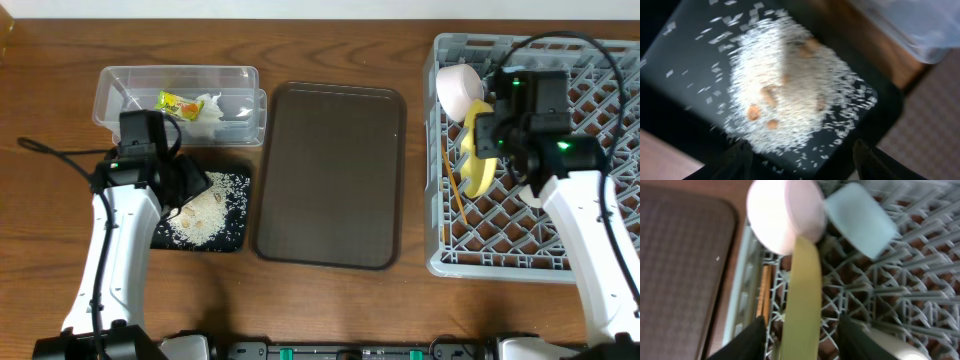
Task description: Sort waste into correct bins and load items into the dishwasher rack
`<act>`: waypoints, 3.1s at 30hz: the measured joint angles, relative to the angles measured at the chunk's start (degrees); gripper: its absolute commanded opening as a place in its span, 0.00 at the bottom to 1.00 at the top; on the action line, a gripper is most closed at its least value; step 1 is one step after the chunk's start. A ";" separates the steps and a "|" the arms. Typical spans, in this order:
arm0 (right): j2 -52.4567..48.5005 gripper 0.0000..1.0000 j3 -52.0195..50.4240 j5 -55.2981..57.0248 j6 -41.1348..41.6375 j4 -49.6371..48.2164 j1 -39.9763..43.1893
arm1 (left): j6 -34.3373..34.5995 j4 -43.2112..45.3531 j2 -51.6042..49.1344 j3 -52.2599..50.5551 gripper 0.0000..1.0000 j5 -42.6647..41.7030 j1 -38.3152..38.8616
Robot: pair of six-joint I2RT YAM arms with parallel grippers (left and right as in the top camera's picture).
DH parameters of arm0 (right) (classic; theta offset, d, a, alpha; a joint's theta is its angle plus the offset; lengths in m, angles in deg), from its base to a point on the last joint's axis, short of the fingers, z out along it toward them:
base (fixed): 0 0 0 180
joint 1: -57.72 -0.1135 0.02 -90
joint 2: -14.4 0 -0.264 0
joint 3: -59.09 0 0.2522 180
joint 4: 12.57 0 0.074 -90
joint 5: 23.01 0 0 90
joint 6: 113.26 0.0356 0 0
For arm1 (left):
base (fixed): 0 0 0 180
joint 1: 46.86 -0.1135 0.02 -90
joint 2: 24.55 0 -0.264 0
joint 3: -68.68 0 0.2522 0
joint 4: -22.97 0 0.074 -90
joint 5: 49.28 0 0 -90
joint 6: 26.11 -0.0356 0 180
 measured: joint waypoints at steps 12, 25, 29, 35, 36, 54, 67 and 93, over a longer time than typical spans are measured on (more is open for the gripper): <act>2.71 0.71 0.00 -11.37 2.40 0.13 6.64 | -12.37 1.60 0.00 0.66 0.68 -2.21 14.36; 8.17 0.87 -0.44 -13.94 3.23 10.78 8.59 | -14.75 -5.33 13.92 0.24 0.67 -1.75 14.21; 15.76 0.99 -5.27 -13.29 3.50 8.39 8.59 | -14.75 -5.07 24.30 -3.56 0.68 -1.55 14.21; 33.97 0.99 -18.27 -12.09 3.45 4.11 8.59 | -14.95 -5.18 38.66 -10.32 0.89 -1.53 14.21; 36.81 0.99 -19.96 -11.63 3.45 4.04 8.59 | -14.95 -5.11 40.35 -10.78 0.89 -1.53 14.21; 46.25 0.99 -25.09 -10.01 3.50 14.38 8.59 | -14.95 -4.98 44.98 -10.99 0.93 -1.53 14.21; 46.31 0.99 -25.24 -9.81 3.34 14.29 8.59 | -14.95 -4.98 44.98 -11.02 0.94 -1.53 14.21; 80.50 0.99 -65.11 -9.51 -0.37 -40.39 4.76 | -14.95 -4.94 44.98 -11.02 0.95 -1.53 14.21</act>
